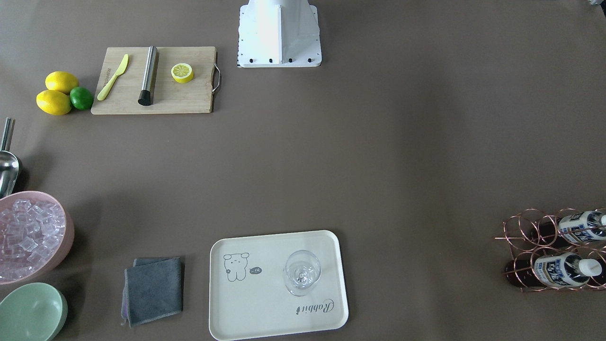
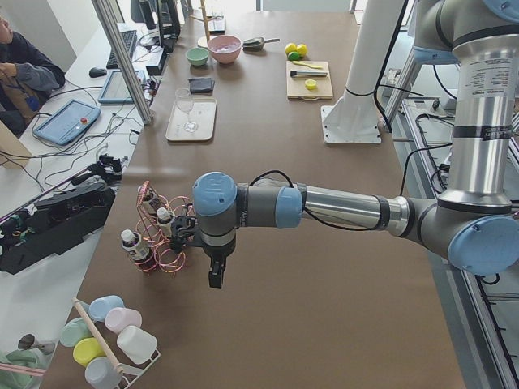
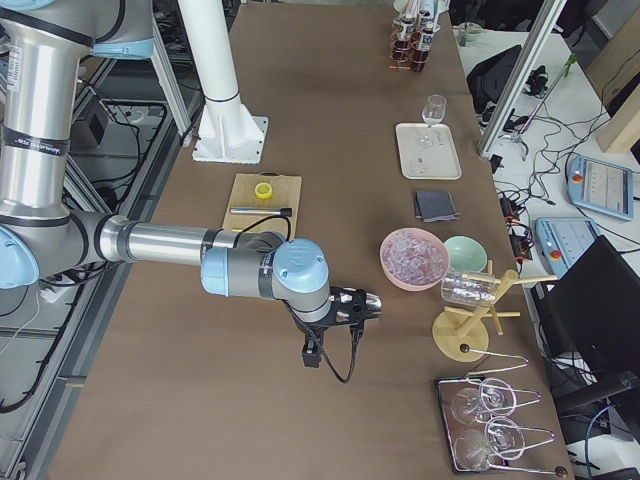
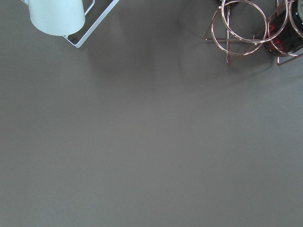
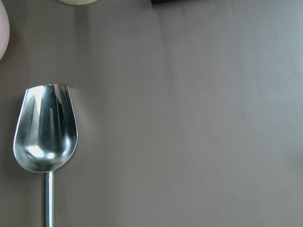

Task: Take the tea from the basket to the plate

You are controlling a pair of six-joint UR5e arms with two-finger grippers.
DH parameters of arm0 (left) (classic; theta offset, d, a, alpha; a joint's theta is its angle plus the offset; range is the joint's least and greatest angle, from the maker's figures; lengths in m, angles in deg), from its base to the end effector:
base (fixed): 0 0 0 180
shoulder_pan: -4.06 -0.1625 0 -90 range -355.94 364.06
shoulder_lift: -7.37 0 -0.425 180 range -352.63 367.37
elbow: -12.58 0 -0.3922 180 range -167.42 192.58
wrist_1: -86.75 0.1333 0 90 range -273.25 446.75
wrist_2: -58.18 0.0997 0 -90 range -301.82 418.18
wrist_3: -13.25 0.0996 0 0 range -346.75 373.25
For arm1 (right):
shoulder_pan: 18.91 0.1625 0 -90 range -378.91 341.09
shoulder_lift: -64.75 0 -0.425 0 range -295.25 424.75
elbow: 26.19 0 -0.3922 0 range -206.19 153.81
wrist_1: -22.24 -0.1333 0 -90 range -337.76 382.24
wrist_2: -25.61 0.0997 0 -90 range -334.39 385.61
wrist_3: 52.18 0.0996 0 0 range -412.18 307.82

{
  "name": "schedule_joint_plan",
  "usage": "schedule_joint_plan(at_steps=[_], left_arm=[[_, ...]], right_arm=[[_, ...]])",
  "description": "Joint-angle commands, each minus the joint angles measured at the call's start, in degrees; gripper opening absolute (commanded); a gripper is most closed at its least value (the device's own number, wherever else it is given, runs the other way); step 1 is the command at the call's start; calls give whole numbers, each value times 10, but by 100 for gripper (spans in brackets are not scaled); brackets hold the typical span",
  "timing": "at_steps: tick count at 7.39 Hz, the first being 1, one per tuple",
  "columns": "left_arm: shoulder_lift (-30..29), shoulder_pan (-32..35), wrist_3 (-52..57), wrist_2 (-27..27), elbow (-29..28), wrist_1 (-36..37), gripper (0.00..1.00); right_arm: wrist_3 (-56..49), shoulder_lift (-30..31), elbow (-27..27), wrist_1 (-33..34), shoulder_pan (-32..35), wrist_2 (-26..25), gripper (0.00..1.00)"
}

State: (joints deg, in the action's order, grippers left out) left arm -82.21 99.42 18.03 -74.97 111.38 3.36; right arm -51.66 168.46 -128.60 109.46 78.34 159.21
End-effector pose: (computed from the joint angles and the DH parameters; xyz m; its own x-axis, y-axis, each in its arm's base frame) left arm -0.1104 -0.4786 0.5999 0.7336 0.0360 -0.6786 0.0324 0.9956 0.0877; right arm 0.1137 -0.3816 0.6538 0.7195 0.0827 0.6896 -0.1327 0.9910 0.0196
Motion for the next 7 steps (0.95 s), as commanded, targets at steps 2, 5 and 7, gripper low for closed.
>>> schedule_joint_plan(at_steps=[2, 5, 7], left_arm=[[-4, 0, 2, -1, 7, -3, 99], [-18, 0, 12, 0, 15, 0, 98], [-30, 0, 60, 0, 13, 3, 98]], right_arm=[[0, 0, -2, 0, 0, 2, 100], [0, 0, -2, 0, 0, 2, 100], [-1, 0, -2, 0, 0, 2, 100]])
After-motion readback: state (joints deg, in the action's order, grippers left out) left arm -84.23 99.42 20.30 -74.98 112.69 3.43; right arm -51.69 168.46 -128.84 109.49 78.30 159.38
